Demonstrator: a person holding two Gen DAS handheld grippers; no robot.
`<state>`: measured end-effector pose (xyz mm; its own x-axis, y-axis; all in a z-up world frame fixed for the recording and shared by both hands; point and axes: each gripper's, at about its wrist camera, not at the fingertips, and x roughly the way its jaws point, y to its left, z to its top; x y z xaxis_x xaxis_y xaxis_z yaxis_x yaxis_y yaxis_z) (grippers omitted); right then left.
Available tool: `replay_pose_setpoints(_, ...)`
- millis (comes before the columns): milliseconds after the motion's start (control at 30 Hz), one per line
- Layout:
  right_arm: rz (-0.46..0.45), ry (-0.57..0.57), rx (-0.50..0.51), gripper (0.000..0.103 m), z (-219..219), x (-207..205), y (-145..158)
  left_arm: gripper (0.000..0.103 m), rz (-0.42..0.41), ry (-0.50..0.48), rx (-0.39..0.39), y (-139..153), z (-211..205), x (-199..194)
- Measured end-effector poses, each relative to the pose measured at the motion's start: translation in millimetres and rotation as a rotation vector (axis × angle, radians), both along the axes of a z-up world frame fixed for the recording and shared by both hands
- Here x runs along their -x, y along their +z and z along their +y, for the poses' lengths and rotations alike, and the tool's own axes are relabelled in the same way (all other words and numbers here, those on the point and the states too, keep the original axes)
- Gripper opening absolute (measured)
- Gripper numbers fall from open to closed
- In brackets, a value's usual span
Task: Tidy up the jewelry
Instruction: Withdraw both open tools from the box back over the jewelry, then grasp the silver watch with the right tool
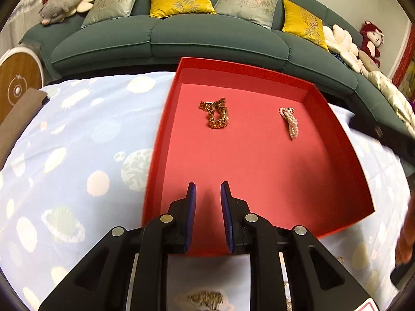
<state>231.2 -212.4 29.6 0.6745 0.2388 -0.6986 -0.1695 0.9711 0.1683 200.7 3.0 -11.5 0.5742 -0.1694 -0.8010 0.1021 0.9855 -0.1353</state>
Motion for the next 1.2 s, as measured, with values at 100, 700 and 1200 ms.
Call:
replay_pose_setpoints(100,0.055,-0.018,-0.036,0.047,-22,42,-4,0.018,-0.022,0.025,0.032,15,8,16)
replay_pose_setpoints(700,0.069,0.001,-0.028,0.047,-8,187,-32,0.028,-0.017,0.069,0.085,19,46,137)
replay_pose_setpoints(1200,0.131,0.117,0.028,0.047,27,187,-68,0.049,0.020,0.017,0.082,1,46,151)
